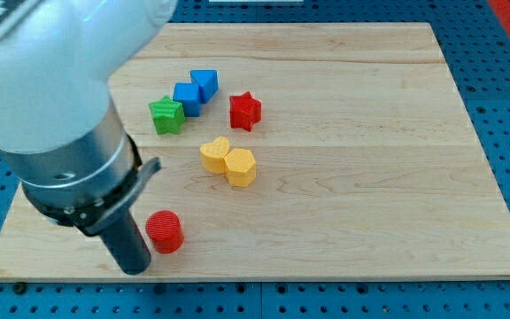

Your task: Push red circle towards bottom right

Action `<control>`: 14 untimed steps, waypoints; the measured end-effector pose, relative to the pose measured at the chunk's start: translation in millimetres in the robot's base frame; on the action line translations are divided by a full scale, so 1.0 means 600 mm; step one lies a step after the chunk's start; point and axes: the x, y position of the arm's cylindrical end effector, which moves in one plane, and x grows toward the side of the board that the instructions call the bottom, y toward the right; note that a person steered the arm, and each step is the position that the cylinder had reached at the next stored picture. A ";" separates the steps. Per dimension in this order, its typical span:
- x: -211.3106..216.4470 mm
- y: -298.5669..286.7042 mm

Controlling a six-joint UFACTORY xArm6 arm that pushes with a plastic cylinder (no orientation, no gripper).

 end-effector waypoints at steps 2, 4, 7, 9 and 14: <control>-0.042 0.072; -0.070 0.097; -0.102 0.153; -0.123 0.305; -0.163 0.440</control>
